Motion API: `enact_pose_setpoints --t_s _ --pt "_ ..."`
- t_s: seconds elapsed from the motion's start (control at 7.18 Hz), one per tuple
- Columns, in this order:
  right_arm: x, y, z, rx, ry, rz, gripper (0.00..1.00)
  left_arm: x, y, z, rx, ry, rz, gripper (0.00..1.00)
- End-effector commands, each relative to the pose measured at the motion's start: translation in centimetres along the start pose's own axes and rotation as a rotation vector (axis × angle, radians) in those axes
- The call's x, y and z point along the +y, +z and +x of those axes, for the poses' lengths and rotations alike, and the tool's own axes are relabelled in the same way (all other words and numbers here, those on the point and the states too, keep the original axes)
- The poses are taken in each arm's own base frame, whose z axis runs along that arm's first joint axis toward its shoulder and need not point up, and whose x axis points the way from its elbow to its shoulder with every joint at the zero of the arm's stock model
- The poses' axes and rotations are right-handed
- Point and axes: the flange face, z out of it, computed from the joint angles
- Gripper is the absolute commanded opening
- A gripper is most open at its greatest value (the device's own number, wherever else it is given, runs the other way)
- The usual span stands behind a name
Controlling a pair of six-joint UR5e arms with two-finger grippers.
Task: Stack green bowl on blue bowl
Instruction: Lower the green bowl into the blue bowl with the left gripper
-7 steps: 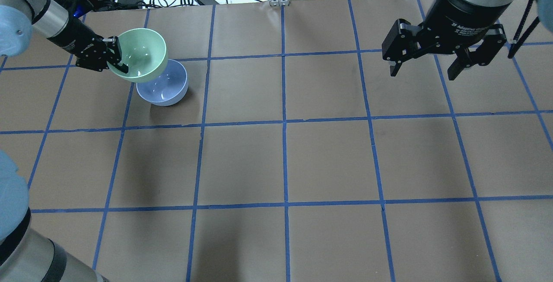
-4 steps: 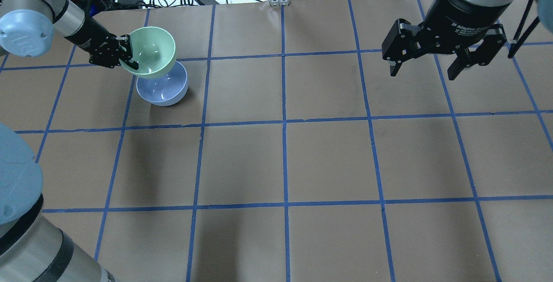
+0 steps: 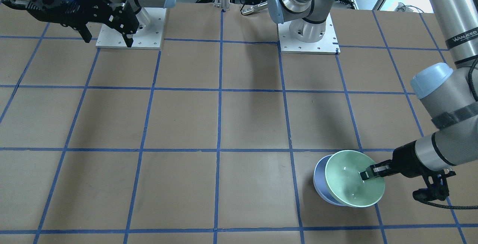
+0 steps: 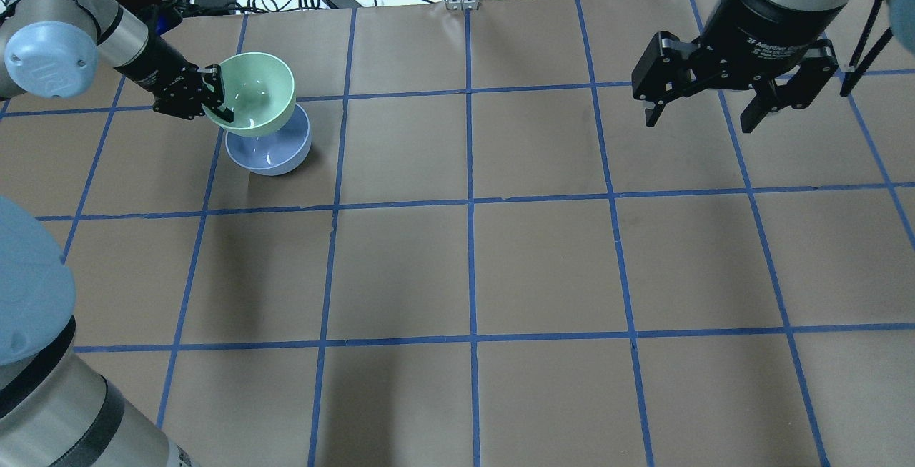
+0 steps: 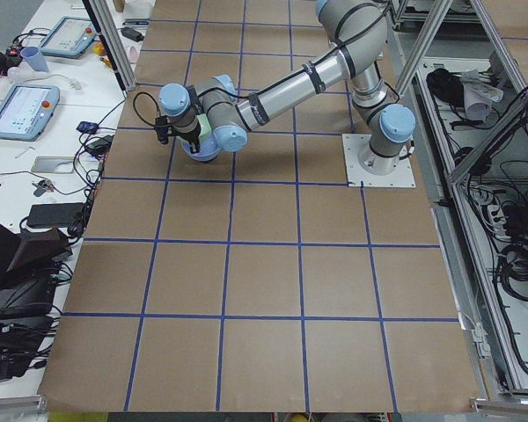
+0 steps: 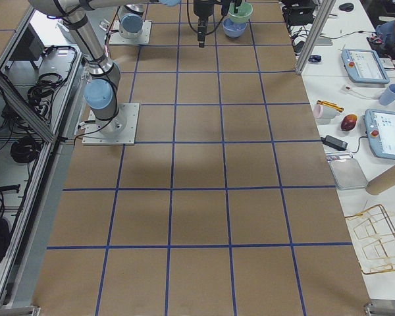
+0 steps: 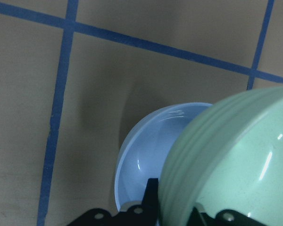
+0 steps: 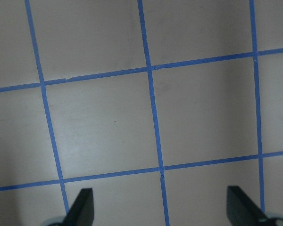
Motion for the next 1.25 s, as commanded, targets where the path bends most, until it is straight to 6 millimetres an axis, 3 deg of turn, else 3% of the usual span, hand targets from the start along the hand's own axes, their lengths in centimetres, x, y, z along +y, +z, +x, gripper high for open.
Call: enact_pose_setpoints --t_s 0.0,0.56,0.84,1.11 --pt "0.0 0.0 0.0 0.000 0.000 -0.002 1.00 1.1 0.5 -0.2 -0.025 -0.002 -0.023 0.00" --pt "0.0 0.0 0.0 0.000 0.000 0.000 1.00 1.4 0.8 -0.4 -0.043 -0.002 -0.026 0.00" --pt "0.0 0.0 0.0 0.000 0.000 -0.002 1.00 1.3 0.8 -0.5 -0.067 -0.001 -0.024 0.95" --pt "0.0 0.0 0.0 0.000 0.000 -0.002 1.00 1.5 0.3 1.5 -0.075 0.003 -0.018 1.00"
